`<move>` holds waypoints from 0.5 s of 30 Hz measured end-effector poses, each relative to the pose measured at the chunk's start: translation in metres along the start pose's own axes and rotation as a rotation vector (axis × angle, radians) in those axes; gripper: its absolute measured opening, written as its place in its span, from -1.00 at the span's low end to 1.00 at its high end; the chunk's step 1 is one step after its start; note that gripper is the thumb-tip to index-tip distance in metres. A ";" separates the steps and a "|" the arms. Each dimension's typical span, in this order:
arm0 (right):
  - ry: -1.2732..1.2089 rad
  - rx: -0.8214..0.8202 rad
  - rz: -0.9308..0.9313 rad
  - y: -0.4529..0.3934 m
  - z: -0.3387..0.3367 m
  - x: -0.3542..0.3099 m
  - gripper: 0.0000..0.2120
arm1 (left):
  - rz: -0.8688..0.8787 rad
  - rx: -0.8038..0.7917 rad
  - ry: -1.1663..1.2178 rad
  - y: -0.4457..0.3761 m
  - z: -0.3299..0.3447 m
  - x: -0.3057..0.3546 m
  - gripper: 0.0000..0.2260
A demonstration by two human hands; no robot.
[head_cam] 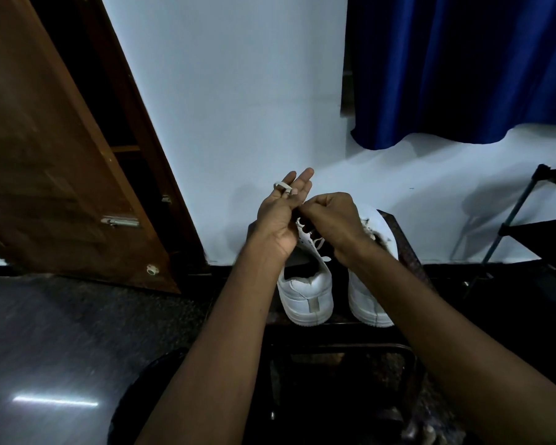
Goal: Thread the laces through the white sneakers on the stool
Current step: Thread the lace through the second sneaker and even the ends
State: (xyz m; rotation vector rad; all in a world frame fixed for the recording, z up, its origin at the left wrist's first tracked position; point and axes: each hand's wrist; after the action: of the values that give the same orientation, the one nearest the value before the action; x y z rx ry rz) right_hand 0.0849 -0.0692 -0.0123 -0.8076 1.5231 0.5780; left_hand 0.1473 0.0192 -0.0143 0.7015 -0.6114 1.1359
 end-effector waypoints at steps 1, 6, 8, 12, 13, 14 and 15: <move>0.012 -0.061 0.012 -0.001 -0.003 -0.005 -0.83 | -0.027 0.017 0.006 0.003 0.001 0.004 -0.64; 0.095 -0.343 0.082 -0.016 -0.022 -0.021 -0.84 | 0.112 0.232 -0.492 0.001 -0.010 0.020 -0.79; 0.188 -0.357 0.079 -0.023 -0.028 -0.019 -0.85 | 0.243 0.321 -0.909 -0.006 -0.022 0.024 -0.58; 0.341 -0.337 -0.015 -0.031 -0.040 -0.014 -0.79 | 0.780 0.428 -1.561 -0.004 -0.033 0.031 -0.72; 0.355 -0.335 -0.025 -0.032 -0.043 -0.013 -0.78 | 0.883 0.253 -1.463 0.001 -0.029 0.034 -0.87; 0.361 -0.336 -0.025 -0.032 -0.044 -0.013 -0.78 | 0.929 0.037 -1.329 0.004 -0.024 0.035 -0.88; 0.366 -0.339 -0.024 -0.033 -0.045 -0.014 -0.78 | 0.921 -0.157 -1.238 0.008 -0.020 0.034 -0.75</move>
State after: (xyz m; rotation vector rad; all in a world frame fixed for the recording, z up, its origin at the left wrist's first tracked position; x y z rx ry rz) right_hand 0.0815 -0.1223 0.0097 -1.2434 1.7687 0.7099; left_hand 0.1519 0.0565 -0.0001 0.9869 -2.2133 1.3558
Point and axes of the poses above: each hand's wrist, its own y-axis away from the middle knuckle, its own z-axis out of the palm, x = y × z, and after that the axes turned 13 degrees about x, right-handed
